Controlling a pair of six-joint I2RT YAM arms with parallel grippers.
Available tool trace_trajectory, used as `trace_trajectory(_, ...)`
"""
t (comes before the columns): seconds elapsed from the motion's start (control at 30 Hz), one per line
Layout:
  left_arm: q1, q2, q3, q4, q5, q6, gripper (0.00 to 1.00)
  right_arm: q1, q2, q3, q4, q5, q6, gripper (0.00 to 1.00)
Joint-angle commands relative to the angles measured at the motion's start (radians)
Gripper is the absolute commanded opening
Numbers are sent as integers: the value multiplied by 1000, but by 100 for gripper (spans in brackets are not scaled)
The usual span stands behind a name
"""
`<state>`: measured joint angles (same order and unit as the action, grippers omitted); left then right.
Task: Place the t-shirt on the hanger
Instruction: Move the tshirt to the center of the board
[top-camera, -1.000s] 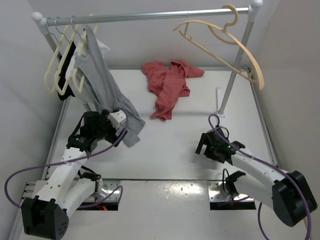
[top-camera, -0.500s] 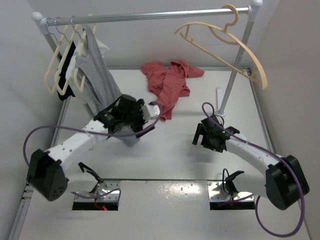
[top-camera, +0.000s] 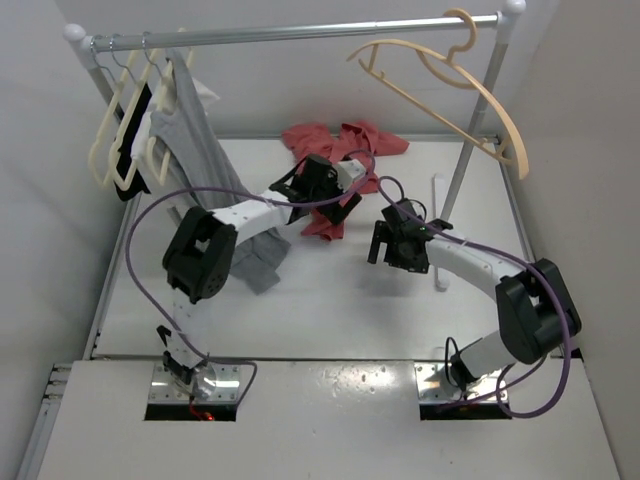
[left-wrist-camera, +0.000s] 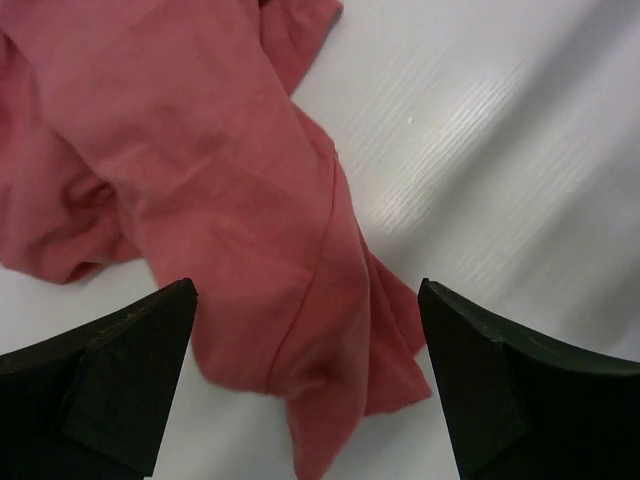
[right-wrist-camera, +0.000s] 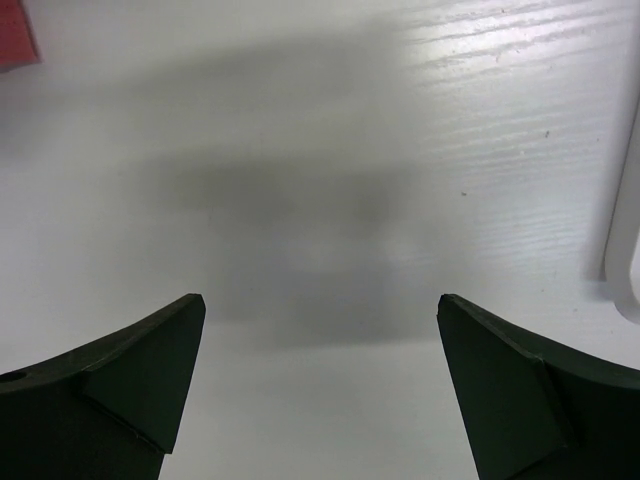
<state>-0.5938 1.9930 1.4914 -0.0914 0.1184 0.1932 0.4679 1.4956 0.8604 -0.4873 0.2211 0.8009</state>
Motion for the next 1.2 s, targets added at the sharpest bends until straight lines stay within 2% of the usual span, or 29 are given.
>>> trace_trajectory(0.0,9,73,58,55,-42,14,99,-2,17,51,39,0,-49,100)
trace_trajectory(0.03,9,113,69,55,-42,49,99,-2,46,64,27,9,-61,100)
trace_trajectory(0.07,9,131,78,41,-31,66,90,-2,57,74,18,23,-74,100)
trace_trajectory(0.17,23,165,90,9,-11,104,78,-2,87,103,-8,34,-85,100)
trace_trajectory(0.27,74,153,57,-1,82,104,60,-2,87,103,2,34,-85,100)
trace_trajectory(0.3,87,144,47,-13,140,104,43,-2,87,103,3,21,-85,100)
trace_trajectory(0.33,110,124,38,-55,176,123,33,-2,87,103,18,8,-74,100)
trace_trajectory(0.37,111,113,29,-86,203,177,14,-2,87,103,30,7,-74,100)
trace_trajectory(0.4,121,99,29,-118,213,201,0,-2,75,103,30,-5,-62,100)
trace_trajectory(0.43,121,83,6,-186,213,230,0,-11,66,103,39,-14,-62,100)
trace_trajectory(0.47,121,35,-6,-230,230,326,0,-11,66,103,39,-14,-62,100)
trace_trajectory(0.53,121,-34,-70,-386,314,456,0,-11,51,103,39,-14,-49,100)
trace_trajectory(0.6,121,-167,-130,-523,407,729,0,-11,9,82,39,-14,-49,100)
trace_trajectory(0.63,121,-213,-188,-697,421,844,0,-11,-4,63,30,-2,-49,100)
trace_trajectory(0.67,99,-256,-213,-796,422,965,0,-11,-18,54,30,-2,-49,100)
trace_trajectory(0.7,89,-329,-238,-894,422,1194,0,-11,-43,54,20,13,-49,100)
trace_trajectory(0.73,75,-359,-281,-1079,394,1297,0,-11,-55,40,9,29,-49,100)
trace_trajectory(0.77,66,-382,-299,-1153,380,1375,2,-11,-66,31,9,38,-49,100)
trace_trajectory(0.8,66,-401,-316,-1207,371,1440,12,-11,-77,31,-3,47,-49,100)
trace_trajectory(0.83,48,-434,-353,-1208,362,1404,34,-11,-86,31,-4,47,-49,100)
trace_trajectory(0.9,29,-459,-381,-1208,362,1391,57,-11,-101,31,-22,58,-60,100)
trace_trajectory(0.93,29,-459,-381,-1208,362,1372,65,-11,-115,31,-22,58,-60,100)
trace_trajectory(0.97,29,-459,-381,-1124,413,1323,71,-11,-127,31,-22,58,-60,100)
trace_trajectory(1.0,29,-459,-370,-1061,441,1243,72,-11,-127,31,-22,58,-60,100)
trace_trajectory(1.03,40,-459,-356,-992,464,1059,72,-11,-136,31,-22,58,-60,100)
trace_trajectory(1.07,54,-459,-341,-926,519,978,72,-11,-136,31,-22,58,-60,100)
trace_trajectory(1.1,84,-445,-320,-771,539,888,72,-11,-136,31,-31,58,-60,100)
trace_trajectory(1.13,95,-436,-319,-672,540,662,72,-11,-136,31,-31,58,-60,100)
trace_trajectory(1.17,95,-436,-309,-568,529,544,72,-11,-136,31,-31,67,-60,100)
